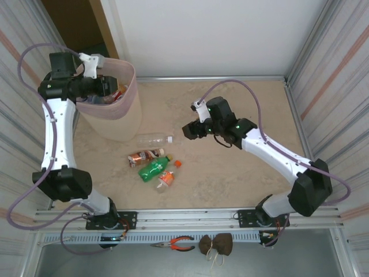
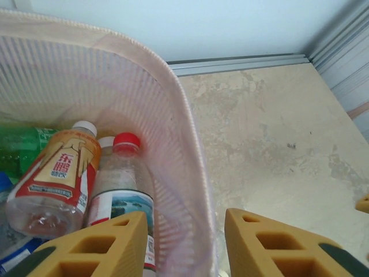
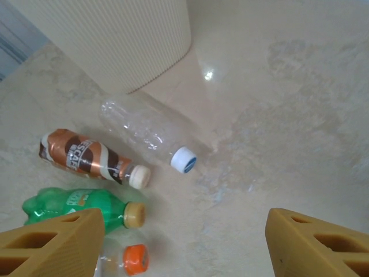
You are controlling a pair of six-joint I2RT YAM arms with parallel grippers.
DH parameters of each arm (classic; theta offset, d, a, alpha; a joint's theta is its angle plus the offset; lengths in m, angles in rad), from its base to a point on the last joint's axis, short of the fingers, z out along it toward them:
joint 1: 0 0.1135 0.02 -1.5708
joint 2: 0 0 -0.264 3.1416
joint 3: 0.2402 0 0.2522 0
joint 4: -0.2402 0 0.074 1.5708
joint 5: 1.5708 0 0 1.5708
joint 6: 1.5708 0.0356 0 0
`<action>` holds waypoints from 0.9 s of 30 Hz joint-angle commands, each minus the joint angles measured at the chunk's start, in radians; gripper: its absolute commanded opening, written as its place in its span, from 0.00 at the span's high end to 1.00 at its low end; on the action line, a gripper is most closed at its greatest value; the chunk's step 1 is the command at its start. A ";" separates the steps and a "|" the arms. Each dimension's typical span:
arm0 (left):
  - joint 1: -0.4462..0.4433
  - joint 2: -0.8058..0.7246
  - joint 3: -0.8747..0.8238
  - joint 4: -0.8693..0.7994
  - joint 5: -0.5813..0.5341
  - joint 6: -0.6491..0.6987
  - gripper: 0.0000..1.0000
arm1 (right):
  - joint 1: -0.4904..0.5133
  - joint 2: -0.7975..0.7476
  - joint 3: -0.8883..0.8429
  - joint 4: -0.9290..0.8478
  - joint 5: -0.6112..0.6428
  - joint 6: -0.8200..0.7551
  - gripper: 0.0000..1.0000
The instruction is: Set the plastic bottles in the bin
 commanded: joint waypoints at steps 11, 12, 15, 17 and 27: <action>0.001 -0.201 -0.195 0.096 0.074 -0.078 0.59 | 0.031 0.173 0.052 -0.037 -0.196 0.682 0.32; 0.001 -0.210 -0.207 0.100 0.077 -0.079 0.59 | 0.027 0.186 0.046 -0.029 -0.224 0.717 0.31; 0.001 -0.235 -0.237 0.114 0.085 -0.083 0.59 | 0.019 0.215 0.015 0.005 -0.292 0.787 0.31; 0.001 -0.251 -0.259 0.127 0.094 -0.089 0.60 | 0.018 0.217 -0.027 0.048 -0.319 0.828 0.31; 0.000 -0.327 -0.379 0.186 0.130 -0.110 0.59 | 0.057 0.201 -0.216 0.198 -0.291 0.961 0.38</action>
